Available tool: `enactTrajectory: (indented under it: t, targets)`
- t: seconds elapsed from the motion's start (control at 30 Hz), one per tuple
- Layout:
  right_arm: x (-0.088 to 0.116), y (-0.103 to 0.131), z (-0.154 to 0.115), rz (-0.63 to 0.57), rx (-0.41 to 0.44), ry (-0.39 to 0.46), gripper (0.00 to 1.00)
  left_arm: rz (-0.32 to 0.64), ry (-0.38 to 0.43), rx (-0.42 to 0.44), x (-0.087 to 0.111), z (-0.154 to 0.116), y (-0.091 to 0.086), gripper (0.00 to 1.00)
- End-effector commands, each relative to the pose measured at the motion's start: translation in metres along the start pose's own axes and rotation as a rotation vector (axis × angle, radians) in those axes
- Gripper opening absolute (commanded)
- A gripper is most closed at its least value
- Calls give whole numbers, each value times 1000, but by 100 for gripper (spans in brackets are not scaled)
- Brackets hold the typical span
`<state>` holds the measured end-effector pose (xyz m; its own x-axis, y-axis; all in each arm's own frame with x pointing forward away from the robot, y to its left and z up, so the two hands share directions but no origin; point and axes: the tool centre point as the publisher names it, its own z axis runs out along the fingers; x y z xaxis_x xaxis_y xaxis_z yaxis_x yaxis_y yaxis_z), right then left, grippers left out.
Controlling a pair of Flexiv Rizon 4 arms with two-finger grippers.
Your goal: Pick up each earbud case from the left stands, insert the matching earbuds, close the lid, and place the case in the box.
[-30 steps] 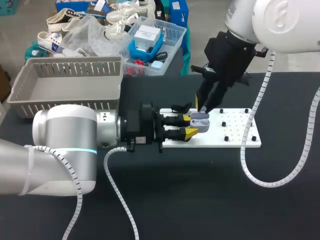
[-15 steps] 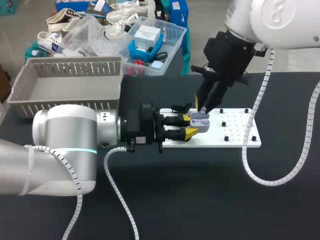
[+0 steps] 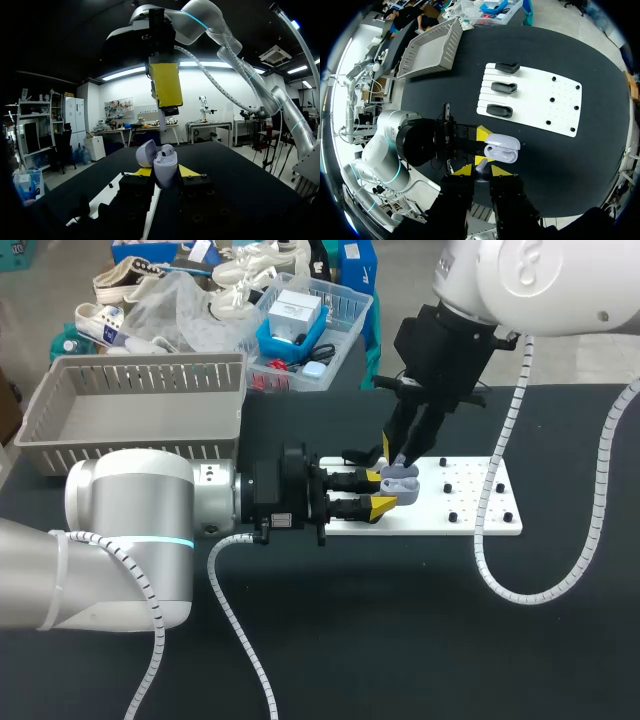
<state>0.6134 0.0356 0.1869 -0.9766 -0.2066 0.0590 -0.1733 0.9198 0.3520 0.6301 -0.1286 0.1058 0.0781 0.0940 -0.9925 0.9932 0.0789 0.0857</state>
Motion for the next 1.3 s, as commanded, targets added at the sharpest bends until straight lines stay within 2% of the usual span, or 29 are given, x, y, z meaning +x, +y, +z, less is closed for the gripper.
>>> enactTrajectory:
  t: [0.03,0.3,0.47,0.57,0.63,1.3]
  targets:
    - [-5,-3,7,2,1,9,0,1,0,-5,0,1,-1,0]
    - [-6,-8,8,-26,14,33,0,1,0,-5,0,1,-1,0]
    - [-3,-8,7,-86,11,75,0,1,0,-5,0,1,-1,0]
    - [0,-8,3,-106,-9,66,0,1,0,-5,0,1,-1,0]
    - [1,-8,1,-72,-2,33,0,1,0,-5,0,1,-1,0]
    - [1,-8,1,-72,-2,33,0,1,0,-5,0,1,-1,0]
